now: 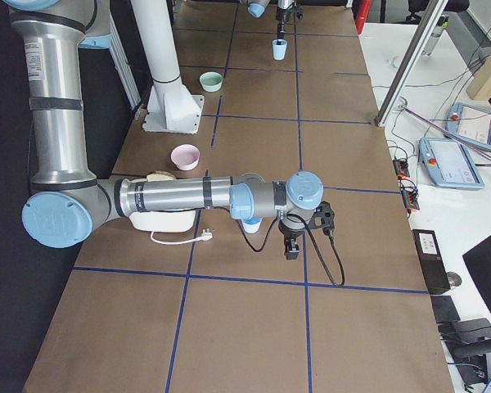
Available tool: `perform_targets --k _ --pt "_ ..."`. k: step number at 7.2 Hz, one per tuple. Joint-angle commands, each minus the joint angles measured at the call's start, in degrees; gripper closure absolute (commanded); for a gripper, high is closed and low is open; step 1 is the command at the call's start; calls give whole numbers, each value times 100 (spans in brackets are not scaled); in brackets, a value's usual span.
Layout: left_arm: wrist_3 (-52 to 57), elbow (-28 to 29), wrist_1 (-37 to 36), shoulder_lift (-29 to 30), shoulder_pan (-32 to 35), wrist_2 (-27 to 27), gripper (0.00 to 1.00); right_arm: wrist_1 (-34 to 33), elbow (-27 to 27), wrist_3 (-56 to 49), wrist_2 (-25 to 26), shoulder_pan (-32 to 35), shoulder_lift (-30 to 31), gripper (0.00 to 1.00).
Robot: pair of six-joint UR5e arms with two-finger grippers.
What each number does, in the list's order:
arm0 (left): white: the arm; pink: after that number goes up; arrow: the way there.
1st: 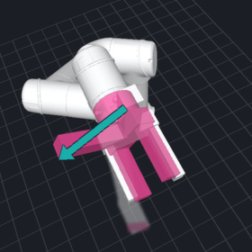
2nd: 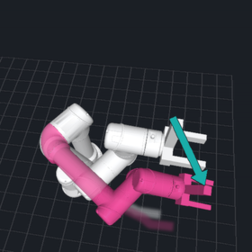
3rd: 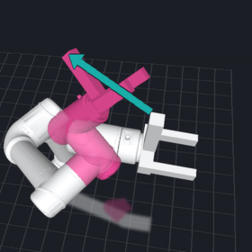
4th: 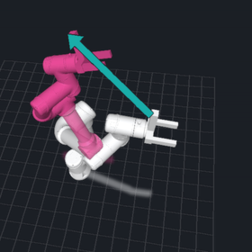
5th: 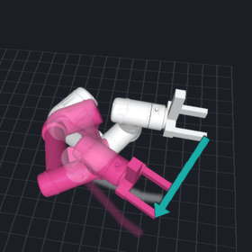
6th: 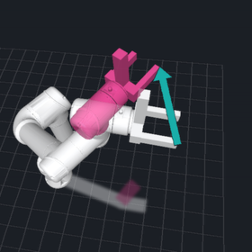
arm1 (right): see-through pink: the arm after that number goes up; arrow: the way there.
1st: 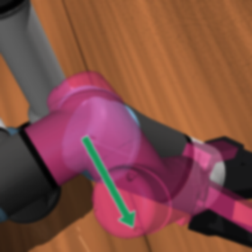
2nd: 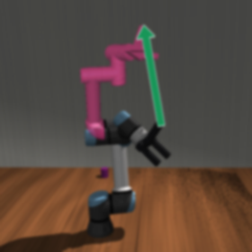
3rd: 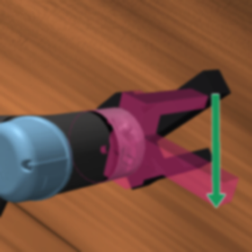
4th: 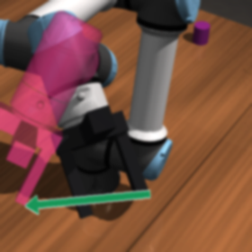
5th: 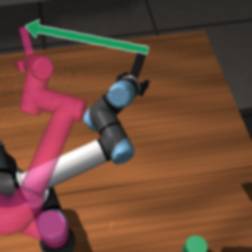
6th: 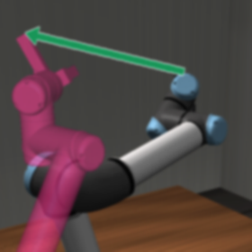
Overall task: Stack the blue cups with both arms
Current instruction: 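Carry the light blue cup with the left gripper to the table center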
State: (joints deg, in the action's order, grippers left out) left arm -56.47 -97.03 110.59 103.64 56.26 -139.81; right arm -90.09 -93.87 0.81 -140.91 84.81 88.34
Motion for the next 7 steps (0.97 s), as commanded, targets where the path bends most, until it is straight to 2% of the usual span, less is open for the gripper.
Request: perform_targets --k 1,2,3,4,6,7 --pt "-1545 156 -63 1477 -1444 511 100 9 -69 -11 -86 0 -9 0" --pt "-1664 445 -577 2301 -1860 1282 100 209 -44 -2 -77 0 -18 0" --pt "-1674 543 -1009 2727 -2238 1707 100 315 -26 -20 -68 -17 -18 0" --pt "-1666 649 -1013 2818 -2425 1955 100 343 -26 -29 -59 -43 8 0" --pt "-1666 1236 -1022 3266 -2532 2045 100 352 -35 -11 -42 -44 17 0" --pt "-1666 1239 -1030 3259 -2532 2045 100 352 -26 -20 -42 -44 26 0"
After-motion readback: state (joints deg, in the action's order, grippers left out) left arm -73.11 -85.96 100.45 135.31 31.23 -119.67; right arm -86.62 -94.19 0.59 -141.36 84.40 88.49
